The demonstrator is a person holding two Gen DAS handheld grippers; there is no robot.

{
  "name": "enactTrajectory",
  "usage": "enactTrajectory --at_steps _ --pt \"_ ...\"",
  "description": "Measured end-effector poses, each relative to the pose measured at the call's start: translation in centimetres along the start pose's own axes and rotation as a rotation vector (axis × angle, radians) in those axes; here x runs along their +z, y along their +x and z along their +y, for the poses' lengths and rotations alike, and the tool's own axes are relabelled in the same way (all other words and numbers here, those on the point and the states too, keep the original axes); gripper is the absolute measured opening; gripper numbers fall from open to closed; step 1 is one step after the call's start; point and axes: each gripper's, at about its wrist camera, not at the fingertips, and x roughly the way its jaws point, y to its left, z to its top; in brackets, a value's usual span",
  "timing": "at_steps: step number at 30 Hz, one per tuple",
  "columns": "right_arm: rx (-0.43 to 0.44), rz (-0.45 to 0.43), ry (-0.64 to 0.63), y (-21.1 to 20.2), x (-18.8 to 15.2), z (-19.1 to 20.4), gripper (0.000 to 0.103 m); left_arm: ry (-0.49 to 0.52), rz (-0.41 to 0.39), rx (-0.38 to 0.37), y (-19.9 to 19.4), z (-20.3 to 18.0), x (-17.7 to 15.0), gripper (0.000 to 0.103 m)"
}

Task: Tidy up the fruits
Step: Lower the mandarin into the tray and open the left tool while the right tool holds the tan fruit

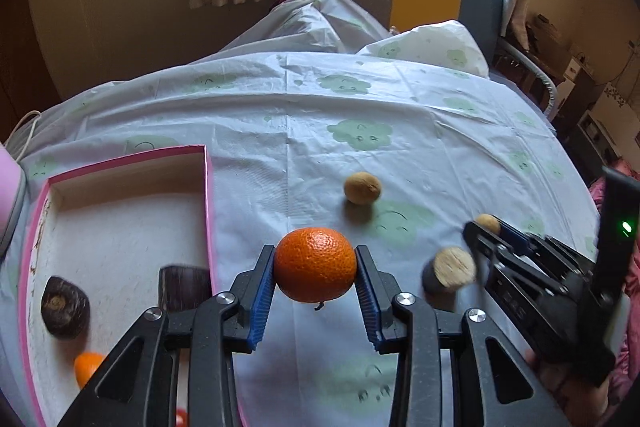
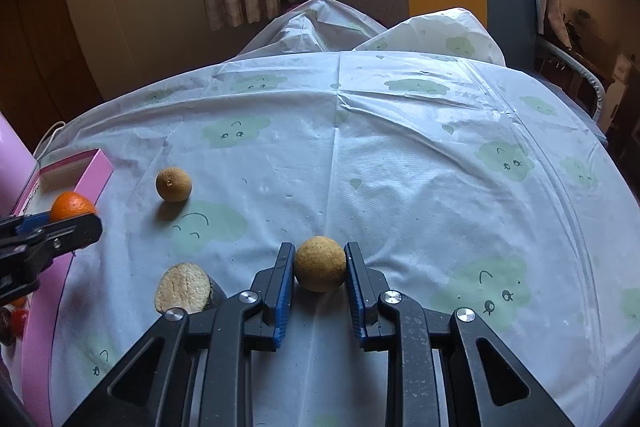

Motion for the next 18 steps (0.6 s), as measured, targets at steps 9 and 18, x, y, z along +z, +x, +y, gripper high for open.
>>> enactTrajectory --at_steps 9,18 --pt "0.005 0.002 0.003 0.1 0.0 -0.2 0.025 0.018 -0.047 -0.011 -3.2 -0.7 -2.9 0.039" --pt "-0.026 0.001 -0.023 0.0 0.0 0.4 0.025 0.021 -0.102 -0.006 -6.0 -0.4 -4.7 0.039"
